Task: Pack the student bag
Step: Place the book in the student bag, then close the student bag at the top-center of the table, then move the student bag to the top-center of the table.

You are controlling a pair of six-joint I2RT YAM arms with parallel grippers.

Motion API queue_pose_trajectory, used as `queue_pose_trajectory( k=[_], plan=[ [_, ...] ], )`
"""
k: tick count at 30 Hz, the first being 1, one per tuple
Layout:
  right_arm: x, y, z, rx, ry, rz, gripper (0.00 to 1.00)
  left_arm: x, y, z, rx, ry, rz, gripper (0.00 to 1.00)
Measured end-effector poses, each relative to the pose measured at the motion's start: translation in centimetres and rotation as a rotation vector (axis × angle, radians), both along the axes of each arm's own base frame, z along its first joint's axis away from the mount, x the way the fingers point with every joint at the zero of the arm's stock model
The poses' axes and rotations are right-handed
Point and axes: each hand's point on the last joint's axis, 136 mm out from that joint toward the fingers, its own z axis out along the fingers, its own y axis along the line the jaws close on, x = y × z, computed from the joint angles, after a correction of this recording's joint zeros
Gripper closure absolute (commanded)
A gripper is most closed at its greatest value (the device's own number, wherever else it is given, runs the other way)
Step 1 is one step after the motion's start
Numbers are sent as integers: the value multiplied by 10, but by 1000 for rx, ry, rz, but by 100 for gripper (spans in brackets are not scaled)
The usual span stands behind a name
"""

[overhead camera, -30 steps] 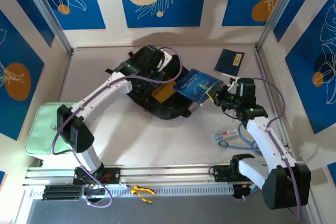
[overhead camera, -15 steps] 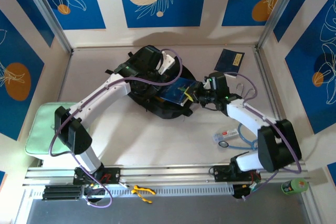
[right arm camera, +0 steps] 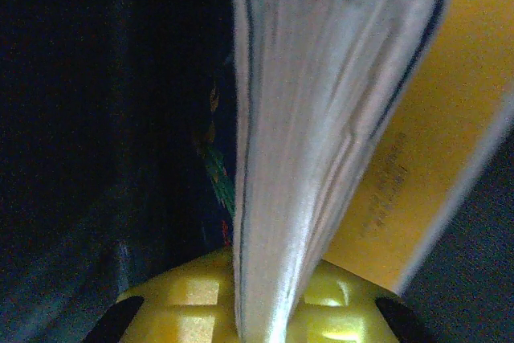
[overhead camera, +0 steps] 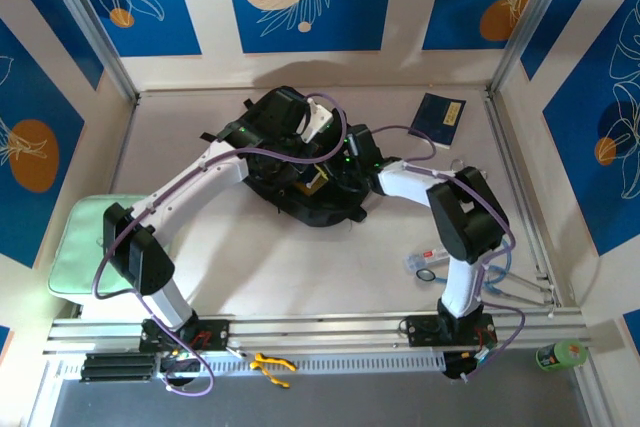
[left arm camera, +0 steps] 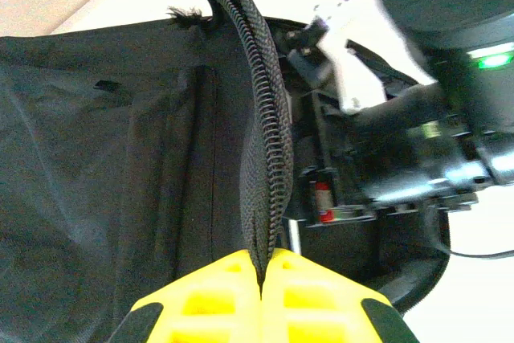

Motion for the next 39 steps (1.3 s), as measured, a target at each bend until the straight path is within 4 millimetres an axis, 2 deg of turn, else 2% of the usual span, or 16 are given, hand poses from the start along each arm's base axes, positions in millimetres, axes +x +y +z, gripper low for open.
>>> queue_pose_trajectory(
  k=[3, 8, 10, 12, 14, 15, 17, 20, 23, 26, 30, 35, 39],
  plan=[
    [2, 6, -5, 5, 0, 2, 71, 1, 1, 0, 2, -1, 9, 100],
    [-18, -9, -27, -35, 40, 1, 50, -1, 4, -2, -2, 6, 26, 100],
    [-29, -20, -26, -44, 44, 2, 45, -3, 6, -4, -3, 13, 31, 100],
    [-39, -36, -10, -43, 13, -2, 41, -4, 6, -6, -5, 17, 34, 97],
    [-45, -56, 14, -40, -46, -27, 39, -6, 6, -10, -14, 28, 34, 86],
    [-47, -68, 29, -39, -84, -44, 37, -8, 5, -13, -21, 39, 34, 77],
    [-47, -93, 54, -49, -151, -87, 35, -12, 3, -18, -33, 58, 20, 47],
    [-43, -137, 80, -96, -223, -173, 30, -18, -2, -23, -71, 87, 3, 25],
    [-38, -186, 82, -168, -225, -263, 27, -23, -5, -28, -115, 112, 7, 10],
    [-34, -226, 66, -237, -154, -321, 26, -23, -1, -36, -193, 143, 67, 6],
    [-8, -252, 58, -273, -90, -335, 26, -17, 13, -70, -312, 248, 226, 11],
    [46, -256, 47, -302, -68, -292, 28, 4, 23, -116, -392, 365, 404, 12],
    [88, -260, 22, -319, -34, -273, 28, 20, 27, -145, -415, 407, 491, 13]
  ],
)
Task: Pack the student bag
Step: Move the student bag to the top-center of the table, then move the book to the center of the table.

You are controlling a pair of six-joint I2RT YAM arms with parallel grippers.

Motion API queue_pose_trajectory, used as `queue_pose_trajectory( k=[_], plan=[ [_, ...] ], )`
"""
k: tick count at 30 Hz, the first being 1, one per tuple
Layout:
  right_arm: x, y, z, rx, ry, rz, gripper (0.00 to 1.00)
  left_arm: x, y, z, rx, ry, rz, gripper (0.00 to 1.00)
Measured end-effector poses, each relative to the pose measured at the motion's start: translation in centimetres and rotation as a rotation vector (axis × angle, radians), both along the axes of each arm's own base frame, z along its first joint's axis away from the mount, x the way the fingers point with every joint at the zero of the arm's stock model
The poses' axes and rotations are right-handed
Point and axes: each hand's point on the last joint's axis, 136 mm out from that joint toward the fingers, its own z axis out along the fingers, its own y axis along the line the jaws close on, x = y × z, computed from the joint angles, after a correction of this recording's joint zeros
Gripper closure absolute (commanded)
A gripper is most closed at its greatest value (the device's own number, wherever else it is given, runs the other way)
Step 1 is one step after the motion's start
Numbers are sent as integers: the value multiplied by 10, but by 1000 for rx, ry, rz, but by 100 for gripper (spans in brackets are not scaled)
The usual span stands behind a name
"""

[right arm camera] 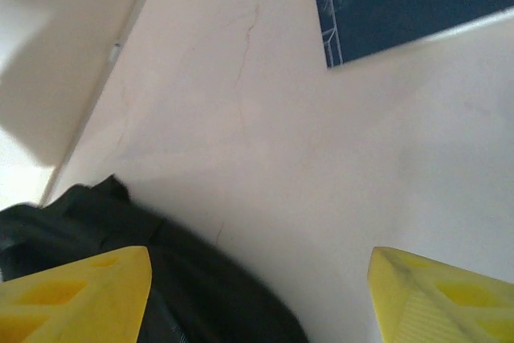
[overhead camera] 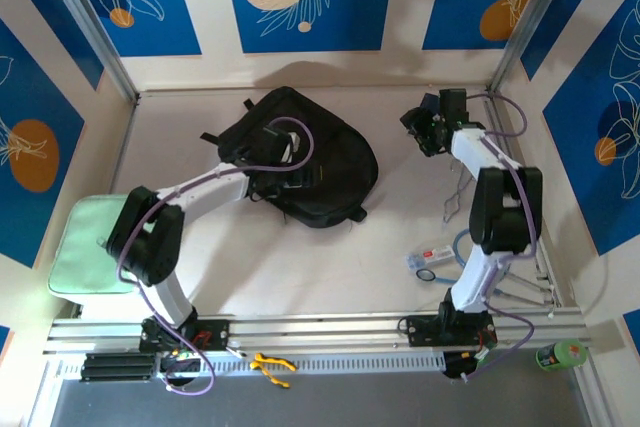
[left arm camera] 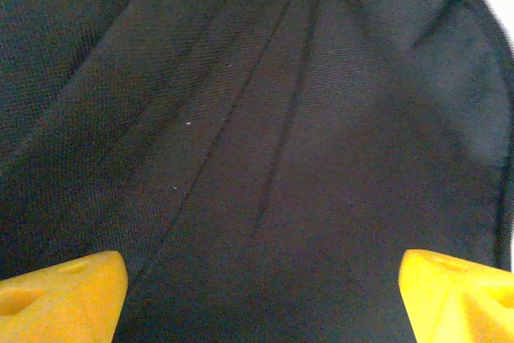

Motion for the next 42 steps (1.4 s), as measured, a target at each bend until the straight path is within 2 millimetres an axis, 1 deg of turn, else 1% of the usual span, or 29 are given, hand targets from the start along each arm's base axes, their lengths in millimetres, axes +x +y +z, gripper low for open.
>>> queue_pose_trajectory(
  k=[2, 5, 7, 11, 14, 18, 21, 26, 29, 33, 39, 42],
  plan=[
    [12, -4, -13, -6, 27, 2, 29, 5, 4, -12, 3, 21, 23, 14],
    [29, -8, -26, -19, 47, 6, 29, 15, 17, -27, 15, 46, 61, 13],
    [41, -11, -29, -28, 48, 8, 30, 22, 29, -28, 22, 45, 91, 13],
    [66, -16, -30, -46, 36, 9, 33, 39, 62, -30, 40, 39, 162, 11],
    [76, -21, -37, -61, 40, -2, 33, 45, 81, -29, 62, 33, 186, 8],
    [80, -26, -54, -66, 80, -12, 33, 41, 87, -20, 78, 26, 164, 4],
    [82, -29, -69, -66, 115, -20, 34, 33, 87, -4, 71, 17, 142, 1],
    [80, -29, -69, -57, 142, -34, 36, 24, 84, 32, 29, -36, 110, 0],
    [78, -27, -71, -51, 153, -39, 36, 21, 82, 43, 7, -50, 97, 0],
    [75, -26, -73, -49, 151, -50, 36, 17, 82, 45, 2, -42, 90, 0],
    [62, -18, -72, -60, 171, -45, 36, 14, 80, 43, -4, -28, 80, 0],
    [58, -20, -72, -98, 186, -41, 36, 13, 80, 43, -4, -24, 78, 0]
  ],
)
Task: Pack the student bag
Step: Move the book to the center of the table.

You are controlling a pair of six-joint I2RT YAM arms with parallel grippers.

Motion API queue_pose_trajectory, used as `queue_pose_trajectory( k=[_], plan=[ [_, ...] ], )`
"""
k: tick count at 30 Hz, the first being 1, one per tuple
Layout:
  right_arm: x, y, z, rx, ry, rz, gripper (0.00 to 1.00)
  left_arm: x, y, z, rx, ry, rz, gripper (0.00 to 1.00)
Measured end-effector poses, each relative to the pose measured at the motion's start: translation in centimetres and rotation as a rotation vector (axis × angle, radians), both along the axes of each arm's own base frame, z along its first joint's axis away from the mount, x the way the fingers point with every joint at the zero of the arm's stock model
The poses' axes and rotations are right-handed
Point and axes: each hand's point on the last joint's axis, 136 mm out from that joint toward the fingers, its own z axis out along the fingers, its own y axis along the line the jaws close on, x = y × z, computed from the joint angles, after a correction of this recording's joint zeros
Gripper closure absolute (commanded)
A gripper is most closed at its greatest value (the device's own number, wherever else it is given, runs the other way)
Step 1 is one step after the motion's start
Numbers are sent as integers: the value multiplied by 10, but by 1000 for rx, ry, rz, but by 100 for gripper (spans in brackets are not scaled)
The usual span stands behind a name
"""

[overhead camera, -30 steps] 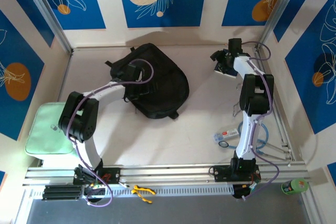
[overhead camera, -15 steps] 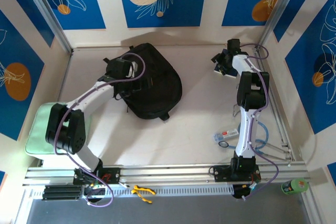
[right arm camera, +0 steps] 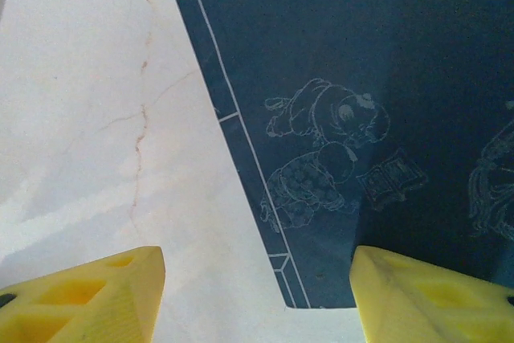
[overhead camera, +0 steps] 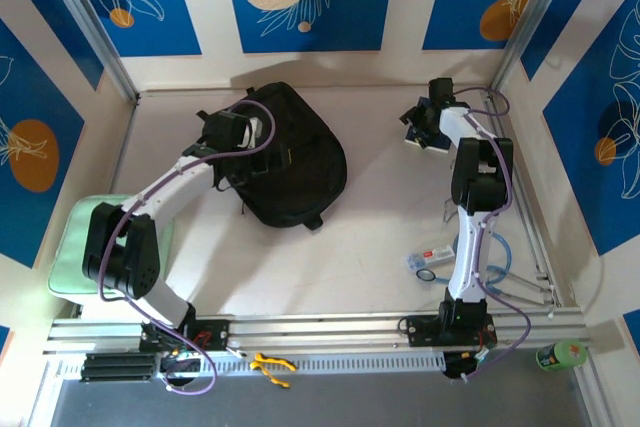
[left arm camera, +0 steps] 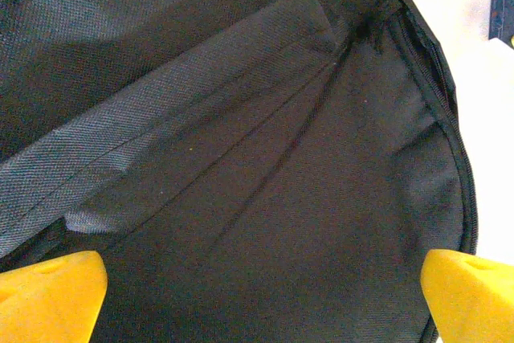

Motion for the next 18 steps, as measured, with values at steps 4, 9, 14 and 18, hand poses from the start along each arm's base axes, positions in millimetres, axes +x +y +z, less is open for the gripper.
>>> queue_pose_trajectory(
  k=[4, 9, 14, 18],
  plan=[
    [-3, -8, 5, -70, 24, 14, 35, -2, 0, -1, -2, 8, -4, 0],
    [15, -25, 14, -113, 2, 43, 35, -4, -1, -2, -6, 20, -9, 0],
    [28, -32, 0, -118, 25, 74, 35, -5, -2, -3, -9, 27, -11, 0],
    [25, -30, -1, -110, 44, 82, 35, -7, -3, -3, -17, 35, -19, 0]
  ],
)
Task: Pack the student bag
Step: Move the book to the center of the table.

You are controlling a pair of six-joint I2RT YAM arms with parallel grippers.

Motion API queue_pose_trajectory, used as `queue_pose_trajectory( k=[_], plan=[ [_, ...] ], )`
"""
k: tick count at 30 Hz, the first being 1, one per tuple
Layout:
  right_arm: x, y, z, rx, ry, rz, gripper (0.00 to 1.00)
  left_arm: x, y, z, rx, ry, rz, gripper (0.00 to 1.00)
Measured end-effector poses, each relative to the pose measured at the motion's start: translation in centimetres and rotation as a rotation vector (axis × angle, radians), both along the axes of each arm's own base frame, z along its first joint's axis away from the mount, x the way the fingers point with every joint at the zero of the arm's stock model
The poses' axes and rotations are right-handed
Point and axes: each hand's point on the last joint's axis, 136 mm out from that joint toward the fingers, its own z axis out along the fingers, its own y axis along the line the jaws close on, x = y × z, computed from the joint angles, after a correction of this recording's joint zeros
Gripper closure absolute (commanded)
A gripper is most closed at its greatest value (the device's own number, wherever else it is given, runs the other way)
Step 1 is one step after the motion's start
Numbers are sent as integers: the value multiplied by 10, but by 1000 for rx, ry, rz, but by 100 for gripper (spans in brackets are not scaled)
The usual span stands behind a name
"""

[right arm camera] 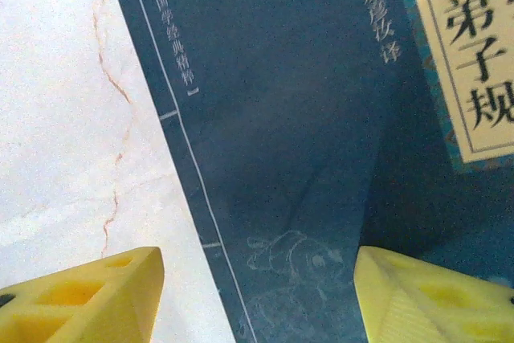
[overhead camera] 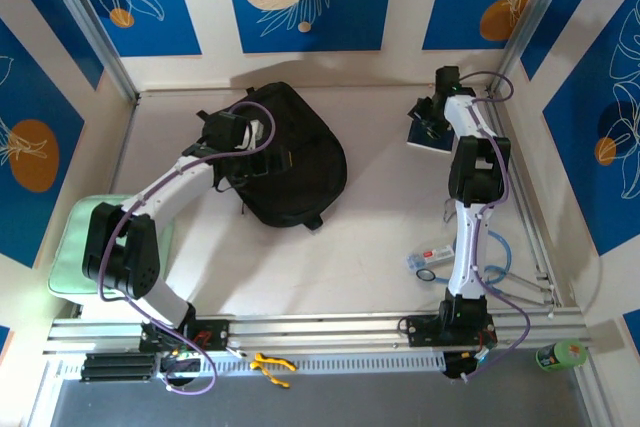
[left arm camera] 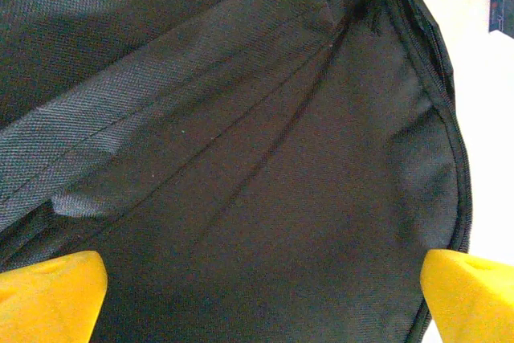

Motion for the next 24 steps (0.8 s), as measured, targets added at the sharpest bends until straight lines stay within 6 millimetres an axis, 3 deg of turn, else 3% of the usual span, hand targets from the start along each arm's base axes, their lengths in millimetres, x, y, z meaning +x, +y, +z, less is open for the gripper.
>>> queue_pose_trajectory(
  k=[5, 10, 13, 18, 24],
  plan=[
    [-12, 9, -4, 10, 20, 15, 35, -3, -5, 1, -13, 5, -14, 0],
    [-50, 37, -5, 41, 61, 53, 35, -5, -13, 4, -20, 0, -32, 0],
    [-81, 64, -6, 65, 88, 73, 35, -7, -21, 7, -34, -5, -44, 0],
    [-155, 119, -8, 106, 138, 113, 36, -15, -43, 14, -60, -9, -85, 0],
    [-236, 169, -7, 132, 211, 145, 35, -27, -83, 27, -89, -24, -165, 2]
  ],
)
